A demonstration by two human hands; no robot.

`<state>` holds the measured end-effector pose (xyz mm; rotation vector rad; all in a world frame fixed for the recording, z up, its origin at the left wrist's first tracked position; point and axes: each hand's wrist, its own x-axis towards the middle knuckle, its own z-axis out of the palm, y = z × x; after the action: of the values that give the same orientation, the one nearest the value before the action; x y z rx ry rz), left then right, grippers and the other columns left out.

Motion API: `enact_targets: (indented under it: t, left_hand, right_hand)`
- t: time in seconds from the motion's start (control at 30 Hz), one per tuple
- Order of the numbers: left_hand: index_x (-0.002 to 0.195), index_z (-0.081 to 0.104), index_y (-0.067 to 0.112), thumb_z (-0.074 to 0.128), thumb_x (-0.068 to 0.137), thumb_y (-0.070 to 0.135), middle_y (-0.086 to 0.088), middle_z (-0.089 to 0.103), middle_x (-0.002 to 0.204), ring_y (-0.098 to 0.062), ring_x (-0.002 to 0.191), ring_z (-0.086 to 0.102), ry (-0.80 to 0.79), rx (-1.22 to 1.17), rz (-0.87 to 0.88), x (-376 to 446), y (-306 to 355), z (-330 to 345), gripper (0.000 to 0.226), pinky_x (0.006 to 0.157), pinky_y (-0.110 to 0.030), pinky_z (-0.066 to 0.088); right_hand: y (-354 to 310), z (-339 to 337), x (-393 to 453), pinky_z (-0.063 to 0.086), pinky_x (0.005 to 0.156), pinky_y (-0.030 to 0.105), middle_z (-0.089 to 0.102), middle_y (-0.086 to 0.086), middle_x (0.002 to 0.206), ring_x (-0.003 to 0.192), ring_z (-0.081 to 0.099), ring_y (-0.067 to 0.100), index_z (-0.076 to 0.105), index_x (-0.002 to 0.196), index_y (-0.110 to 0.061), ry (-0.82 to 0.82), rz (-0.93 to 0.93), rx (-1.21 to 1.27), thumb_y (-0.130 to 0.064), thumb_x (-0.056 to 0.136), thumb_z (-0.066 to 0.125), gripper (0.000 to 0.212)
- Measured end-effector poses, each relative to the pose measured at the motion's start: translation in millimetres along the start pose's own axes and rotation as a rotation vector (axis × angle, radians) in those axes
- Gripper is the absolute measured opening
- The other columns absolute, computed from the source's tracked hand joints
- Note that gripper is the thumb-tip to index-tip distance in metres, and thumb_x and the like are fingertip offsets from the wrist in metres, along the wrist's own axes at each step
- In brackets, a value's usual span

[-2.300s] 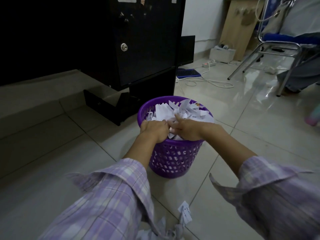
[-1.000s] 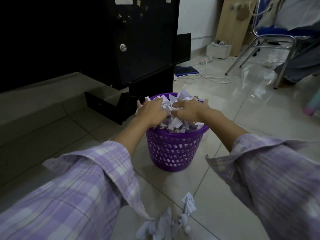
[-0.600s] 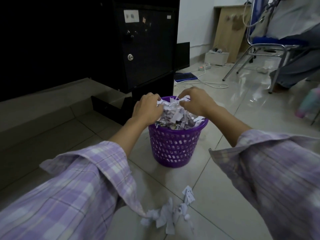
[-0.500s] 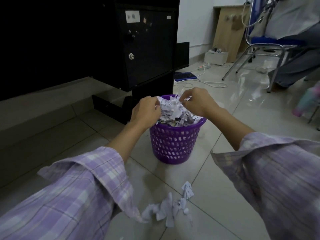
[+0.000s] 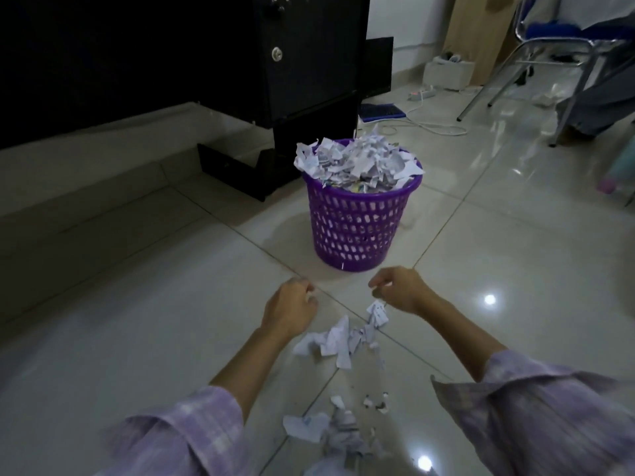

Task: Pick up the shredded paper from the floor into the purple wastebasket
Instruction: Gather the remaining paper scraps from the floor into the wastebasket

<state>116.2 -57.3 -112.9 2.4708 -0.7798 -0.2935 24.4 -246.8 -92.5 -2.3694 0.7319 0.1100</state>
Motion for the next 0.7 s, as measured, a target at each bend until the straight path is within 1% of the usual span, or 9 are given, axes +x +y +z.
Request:
enact_targets:
  t: [0.1, 0.13, 0.2, 0.27, 0.4, 0.5, 0.57, 0.6, 0.7]
  left_hand:
    - [0.131, 0.050, 0.008, 0.050, 0.095, 0.017, -0.010, 0.050, 0.136, -0.024, 0.120, 0.052, -0.084, -0.026, -0.064, -15.0, -22.5, 29.3, 0.038, 0.098, -0.031, 0.045]
    - [0.134, 0.047, 0.007, 0.049, 0.095, 0.017, -0.011, 0.047, 0.138, -0.024, 0.123, 0.049, -0.125, -0.020, -0.089, -18.8, -29.9, 37.8, 0.040, 0.100, -0.032, 0.043]
    - [0.139, 0.040, 0.007, 0.047, 0.096, 0.019, -0.011, 0.041, 0.142, -0.025, 0.128, 0.043, -0.205, -0.001, -0.126, -20.9, -40.8, 49.1, 0.045, 0.103, -0.033, 0.040]
    - [0.143, 0.032, 0.006, 0.045, 0.097, 0.021, -0.013, 0.035, 0.147, -0.026, 0.134, 0.037, -0.253, -0.019, -0.164, -19.3, -48.3, 55.7, 0.050, 0.108, -0.032, 0.035]
    - [0.149, 0.019, 0.004, 0.040, 0.100, 0.018, -0.014, 0.023, 0.156, -0.027, 0.143, 0.025, -0.357, -0.086, -0.186, -15.9, -51.5, 63.5, 0.055, 0.114, -0.031, 0.023]
    - [0.148, 0.025, 0.003, 0.043, 0.099, 0.015, -0.017, 0.032, 0.152, -0.027, 0.138, 0.035, -0.379, -0.162, -0.192, -16.8, -52.1, 68.5, 0.054, 0.108, -0.027, 0.029]
    - [0.145, 0.031, 0.004, 0.046, 0.097, 0.013, -0.017, 0.041, 0.146, -0.026, 0.131, 0.043, -0.373, -0.229, -0.207, -20.3, -52.7, 69.2, 0.050, 0.100, -0.024, 0.035]
    - [0.143, 0.034, 0.005, 0.045, 0.096, 0.009, -0.017, 0.046, 0.143, -0.026, 0.128, 0.047, -0.367, -0.269, -0.216, -21.2, -53.3, 68.6, 0.048, 0.097, -0.024, 0.038]
    - [0.142, 0.035, 0.006, 0.042, 0.095, 0.003, -0.017, 0.054, 0.134, -0.029, 0.121, 0.053, -0.337, -0.324, -0.246, -28.4, -54.1, 65.3, 0.047, 0.094, -0.024, 0.041]
  right_hand:
    - [29.0, 45.4, 5.7, 0.039, 0.085, 0.022, 0.061, 0.009, 0.126, 0.114, 0.057, 0.023, 0.063, 0.119, -0.010, -0.030, 0.099, 0.019, -0.026, 0.089, 0.062, 0.034]
    - [36.8, 60.4, 8.2, 0.039, 0.087, 0.023, 0.057, 0.010, 0.131, 0.117, 0.054, 0.024, 0.058, 0.124, -0.010, -0.041, 0.128, 0.002, -0.033, 0.089, 0.062, 0.042]
    - [49.7, 82.0, 12.5, 0.039, 0.101, 0.033, 0.045, 0.013, 0.143, 0.128, 0.046, 0.030, 0.045, 0.138, -0.010, -0.058, 0.198, -0.032, -0.047, 0.088, 0.059, 0.063]
    - [54.4, 95.6, 19.2, 0.035, 0.109, 0.040, 0.038, 0.015, 0.148, 0.133, 0.040, 0.033, 0.035, 0.143, -0.009, -0.068, 0.229, -0.048, -0.057, 0.087, 0.055, 0.076]
    - [44.7, 116.8, 28.0, 0.027, 0.114, 0.045, 0.032, 0.016, 0.151, 0.137, 0.033, 0.033, 0.031, 0.146, -0.008, -0.095, 0.135, -0.108, -0.068, 0.085, 0.047, 0.088]
    - [28.2, 132.9, 24.6, 0.018, 0.118, 0.044, 0.022, 0.010, 0.157, 0.144, 0.020, 0.031, 0.022, 0.151, -0.013, -0.146, -0.022, -0.147, -0.071, 0.082, 0.049, 0.094]
    - [20.9, 143.4, 18.0, 0.015, 0.119, 0.040, 0.017, 0.004, 0.159, 0.147, 0.013, 0.027, 0.022, 0.152, -0.019, -0.214, -0.129, -0.181, -0.067, 0.081, 0.056, 0.092]
    - [18.7, 147.3, 14.4, 0.017, 0.119, 0.039, 0.018, 0.004, 0.159, 0.147, 0.013, 0.026, 0.027, 0.150, -0.022, -0.226, -0.175, -0.198, -0.063, 0.081, 0.060, 0.087]
    - [17.1, 155.0, -1.9, 0.034, 0.108, 0.038, 0.032, 0.005, 0.152, 0.138, 0.028, 0.028, 0.052, 0.134, -0.027, -0.192, -0.263, -0.267, -0.041, 0.084, 0.067, 0.053]
